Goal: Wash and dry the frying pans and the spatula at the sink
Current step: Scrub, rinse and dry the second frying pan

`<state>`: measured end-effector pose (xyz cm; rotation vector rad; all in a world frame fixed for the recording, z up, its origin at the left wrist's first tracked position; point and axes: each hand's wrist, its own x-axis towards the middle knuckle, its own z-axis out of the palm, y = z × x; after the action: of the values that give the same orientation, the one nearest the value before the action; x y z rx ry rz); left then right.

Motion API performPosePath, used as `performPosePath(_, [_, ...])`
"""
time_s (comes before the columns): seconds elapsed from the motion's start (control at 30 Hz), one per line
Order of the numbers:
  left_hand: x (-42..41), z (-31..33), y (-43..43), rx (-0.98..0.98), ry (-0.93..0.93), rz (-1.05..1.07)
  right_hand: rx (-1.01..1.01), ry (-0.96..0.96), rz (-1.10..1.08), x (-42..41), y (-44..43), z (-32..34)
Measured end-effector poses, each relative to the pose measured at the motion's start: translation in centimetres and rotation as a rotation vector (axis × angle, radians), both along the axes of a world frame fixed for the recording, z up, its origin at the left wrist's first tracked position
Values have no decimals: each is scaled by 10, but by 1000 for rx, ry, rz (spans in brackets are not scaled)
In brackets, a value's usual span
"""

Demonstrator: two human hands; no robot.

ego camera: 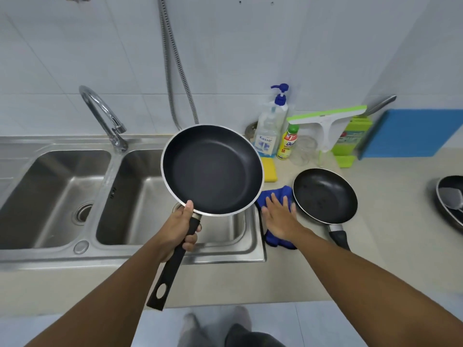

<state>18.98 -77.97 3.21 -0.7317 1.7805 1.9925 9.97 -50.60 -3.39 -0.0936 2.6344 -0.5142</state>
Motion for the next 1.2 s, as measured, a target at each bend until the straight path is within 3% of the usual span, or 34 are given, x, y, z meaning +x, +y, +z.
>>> performPosePath(0.1, [10,6,13,28,-16,14,-457,128,-451,-4,-22,32])
performPosePath(0.2, [18,13,27,59,-8,13,-940,-82,-697,-7,-40,47])
performPosePath(0.3, [21,19,40,93,-5,-3,-1143,-62,-895,-10,-44,41])
performPosePath(0.4, [24,24,55,90,39,-71,-1125,80,-1083,-6,-40,58])
performPosePath(0.67, [43,41,114,50,39,-352,-821,390,-1100,10,38,76])
performPosePath(0.9, [37,46,209,11,70,-508,-860,380,-1171,17,153,82])
performPosePath(1.2, [14,36,395,-171,11,-588,-839,350,-1174,9,328,77])
